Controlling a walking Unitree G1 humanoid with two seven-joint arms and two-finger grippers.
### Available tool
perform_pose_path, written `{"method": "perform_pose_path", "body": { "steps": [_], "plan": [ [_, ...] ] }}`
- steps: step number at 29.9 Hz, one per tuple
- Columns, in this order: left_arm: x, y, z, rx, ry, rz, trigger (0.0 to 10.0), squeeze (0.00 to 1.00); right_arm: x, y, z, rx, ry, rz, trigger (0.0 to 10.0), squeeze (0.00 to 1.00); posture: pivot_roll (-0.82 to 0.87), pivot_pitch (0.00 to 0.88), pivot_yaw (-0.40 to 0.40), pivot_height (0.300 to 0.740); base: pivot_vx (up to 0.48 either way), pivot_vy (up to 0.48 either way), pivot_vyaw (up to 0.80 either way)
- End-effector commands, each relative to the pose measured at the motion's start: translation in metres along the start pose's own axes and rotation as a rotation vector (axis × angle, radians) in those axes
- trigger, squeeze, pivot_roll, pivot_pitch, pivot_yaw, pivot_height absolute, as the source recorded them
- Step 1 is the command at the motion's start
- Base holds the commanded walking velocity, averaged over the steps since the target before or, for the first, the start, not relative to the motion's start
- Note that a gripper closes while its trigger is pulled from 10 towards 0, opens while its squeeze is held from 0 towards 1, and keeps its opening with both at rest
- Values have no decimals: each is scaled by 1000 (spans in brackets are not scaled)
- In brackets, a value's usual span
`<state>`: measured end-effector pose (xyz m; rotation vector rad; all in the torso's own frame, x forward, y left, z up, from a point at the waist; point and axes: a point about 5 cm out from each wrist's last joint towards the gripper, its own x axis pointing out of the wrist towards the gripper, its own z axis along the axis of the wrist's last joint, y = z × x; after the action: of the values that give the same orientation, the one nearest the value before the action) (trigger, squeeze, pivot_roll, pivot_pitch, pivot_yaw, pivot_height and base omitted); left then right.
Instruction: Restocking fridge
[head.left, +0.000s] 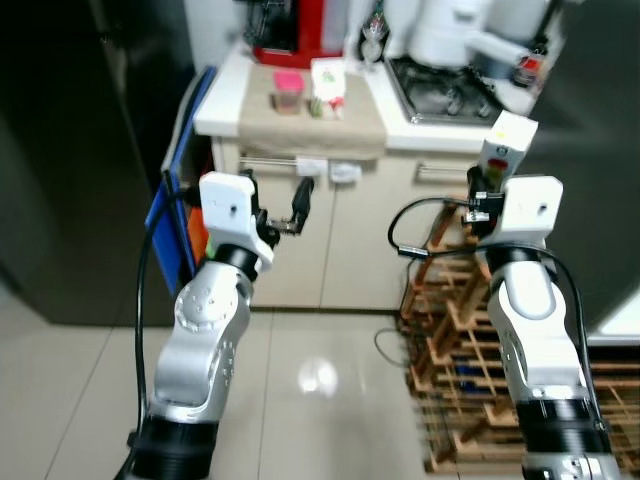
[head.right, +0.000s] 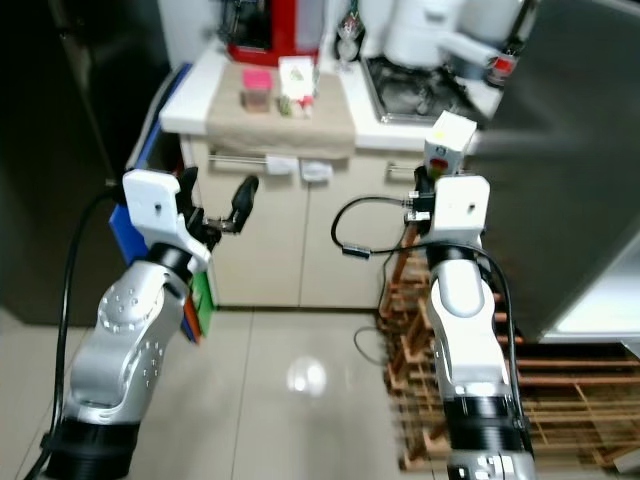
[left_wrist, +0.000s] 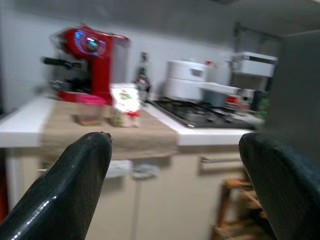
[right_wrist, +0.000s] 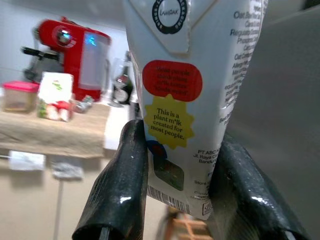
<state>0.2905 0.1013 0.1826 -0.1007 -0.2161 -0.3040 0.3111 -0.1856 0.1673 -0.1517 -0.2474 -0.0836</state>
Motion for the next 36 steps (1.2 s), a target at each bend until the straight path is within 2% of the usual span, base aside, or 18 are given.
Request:
{"method": "perform_pose_path", "body": {
  "steps": [1,14,19,23,30,33,36],
  "plan": [
    [1,-2,-1,-3,11,-5,10000,0,0,-1,1,-12,-3,1,10000,0,-33,0,-35,740,0,0,0],
    [-3,-3,-4,-15,21,6,10000,0,0,3,-3,-9,18,22,10000,0,-29,0,-41,740,0,0,0],
    [-6,-5,1,-38,-23,-44,10000,0,0,2,-5,-12,24,28,10000,0,-33,0,-41,740,0,0,0],
    [-10,-5,4,-25,-57,-58,10000,0,1,-1,-6,-14,25,24,10000,0,-34,0,-42,740,0,-431,0],
    [-14,-5,10,-63,-104,-65,10000,0,-1,-4,-8,-26,31,23,10000,0,-32,0,-45,740,0,-480,0],
    [-15,-5,10,-66,-109,-68,10000,0,-1,-4,-9,-28,32,25,10000,0,-32,0,-45,740,0,-480,0],
    [-13,-3,8,-66,-95,-51,10000,0,0,-4,-10,-29,33,28,10000,0,-30,0,-50,740,0,0,0]
  ]
}}
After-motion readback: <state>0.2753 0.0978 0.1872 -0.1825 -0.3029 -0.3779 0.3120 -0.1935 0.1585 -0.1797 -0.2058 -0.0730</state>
